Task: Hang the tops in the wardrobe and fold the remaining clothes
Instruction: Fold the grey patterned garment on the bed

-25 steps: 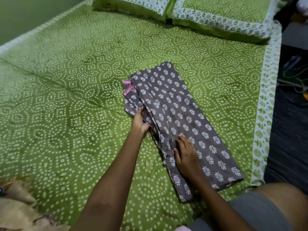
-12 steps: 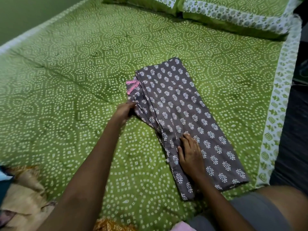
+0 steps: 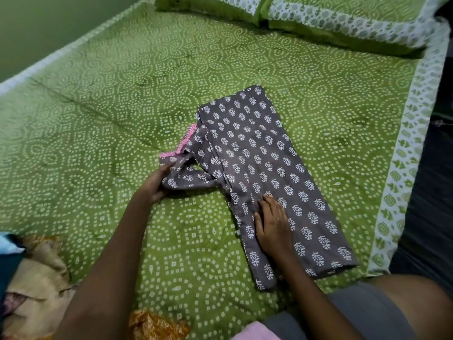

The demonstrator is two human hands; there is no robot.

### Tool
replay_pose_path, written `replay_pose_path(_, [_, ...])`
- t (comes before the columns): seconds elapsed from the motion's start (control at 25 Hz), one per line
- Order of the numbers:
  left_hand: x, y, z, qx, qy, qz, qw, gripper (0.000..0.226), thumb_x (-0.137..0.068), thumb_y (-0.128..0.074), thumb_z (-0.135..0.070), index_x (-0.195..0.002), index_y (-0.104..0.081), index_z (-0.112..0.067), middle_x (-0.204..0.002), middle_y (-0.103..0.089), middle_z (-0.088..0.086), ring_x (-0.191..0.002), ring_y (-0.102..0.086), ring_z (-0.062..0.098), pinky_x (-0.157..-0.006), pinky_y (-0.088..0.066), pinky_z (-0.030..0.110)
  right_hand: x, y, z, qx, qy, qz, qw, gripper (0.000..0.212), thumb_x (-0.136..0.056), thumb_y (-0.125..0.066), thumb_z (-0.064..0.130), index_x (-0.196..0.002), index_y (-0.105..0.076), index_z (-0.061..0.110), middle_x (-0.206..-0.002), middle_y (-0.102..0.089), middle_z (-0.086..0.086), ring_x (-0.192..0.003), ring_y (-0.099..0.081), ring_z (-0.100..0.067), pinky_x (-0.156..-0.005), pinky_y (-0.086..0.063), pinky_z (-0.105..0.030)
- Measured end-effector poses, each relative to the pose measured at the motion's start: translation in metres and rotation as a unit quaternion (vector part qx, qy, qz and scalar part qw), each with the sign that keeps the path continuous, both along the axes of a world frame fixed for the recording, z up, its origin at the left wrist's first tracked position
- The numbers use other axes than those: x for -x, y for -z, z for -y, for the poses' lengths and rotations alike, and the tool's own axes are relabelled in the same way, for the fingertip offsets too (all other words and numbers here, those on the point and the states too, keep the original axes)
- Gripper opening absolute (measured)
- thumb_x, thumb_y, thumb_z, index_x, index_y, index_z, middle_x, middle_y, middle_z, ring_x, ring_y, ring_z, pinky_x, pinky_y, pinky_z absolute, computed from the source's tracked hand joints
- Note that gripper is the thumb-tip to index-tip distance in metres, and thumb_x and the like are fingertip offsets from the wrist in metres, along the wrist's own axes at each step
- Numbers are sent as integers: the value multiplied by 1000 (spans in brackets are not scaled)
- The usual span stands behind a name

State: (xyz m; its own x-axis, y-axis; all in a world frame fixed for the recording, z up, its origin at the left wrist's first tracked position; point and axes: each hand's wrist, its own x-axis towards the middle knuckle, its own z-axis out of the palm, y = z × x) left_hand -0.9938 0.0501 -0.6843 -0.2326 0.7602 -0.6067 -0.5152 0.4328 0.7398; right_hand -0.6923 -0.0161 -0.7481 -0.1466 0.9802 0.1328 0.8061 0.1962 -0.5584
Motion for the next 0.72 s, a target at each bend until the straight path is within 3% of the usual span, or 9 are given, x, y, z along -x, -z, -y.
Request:
replay_pose_path(0.08, [5,0,7,-27,-53,-8,998,26,-86,-55,-8,-110,-61,-1,-73,-73,4,-62,-69,10,-56,-55,19,-1,-3,0,27,-7,5,1000,49,-90,-31,35,-122,-56,7,-132,-53,-12,-124,-47,-30,-107,-32,-44])
replay_pose_path(0.16, [13,-7,17,-94,-121,62,986,34,-56,-73,-1,-90,-69,4,-72,-71,10,-55,-66,11,-49,-50,13,-4,-4,1,33,-26,22,999,49,-92,-30,35,-123,-55,7,-134,-52,-12,-126,-46,-29,-109,-29,-43])
replay_pose_path(0.24, [21,-12,30,-191,-194,158,949,23,-53,-75,-9,-73,-72,2,-76,-71,16,-63,-68,18,-61,-56,20,-8,-4,1,29,-50,45,997,50,-93,-30,36,-125,-54,7,-135,-51,-13,-127,-46,-29,-109,-27,-42])
replay_pose_path(0.32, [30,-15,53,-244,-237,162,926,16,-63,-64,-22,-64,-72,-8,-68,-70,6,-63,-67,17,-73,-52,29,-11,-3,0,38,-57,54,996,52,-93,-29,37,-127,-53,7,-137,-50,-12,-128,-44,-28,-110,-27,-41])
replay_pose_path(0.4, [45,-13,84,-217,-198,95,951,23,-47,-62,-37,-52,-66,-15,-49,-58,-3,-49,-57,12,-71,-44,24,-12,-2,1,42,-55,52,996,53,-92,-29,39,-127,-53,7,-137,-50,-11,-129,-43,-28,-110,-28,-41])
replay_pose_path(0.48, [61,-11,110,-127,-115,-18,985,25,-37,-58,-38,-37,-56,-13,-39,-49,-1,-41,-51,13,-65,-44,23,-11,-3,-1,44,-47,40,997,50,-90,-34,37,-126,-54,7,-137,-50,-11,-128,-43,-28,-109,-30,-41])
replay_pose_path(0.56, [75,-6,123,-34,-52,-148,987,33,-62,-62,-32,-38,-55,-10,-43,-58,1,-47,-58,16,-61,-46,23,-7,-8,-5,62,-25,14,998,42,-88,-46,28,-124,-54,6,-134,-51,-11,-125,-44,-30,-107,-32,-41])
replay_pose_path(0.64, [84,4,127,72,-4,-345,936,45,-91,-53,-34,-58,-59,-2,-59,-67,7,-62,-61,27,-65,-46,33,0,-11,-7,73,4,-7,997,35,-87,-54,17,-120,-55,5,-128,-53,-13,-118,-47,-32,-102,-35,-41])
replay_pose_path(0.72, [74,11,137,166,50,-510,842,50,-86,-59,-50,-78,-59,0,-77,-65,16,-75,-59,31,-70,-45,37,4,-11,-4,63,26,-3,998,36,-87,-49,20,-119,-54,4,-126,-54,-15,-117,-48,-34,-102,-36,-44])
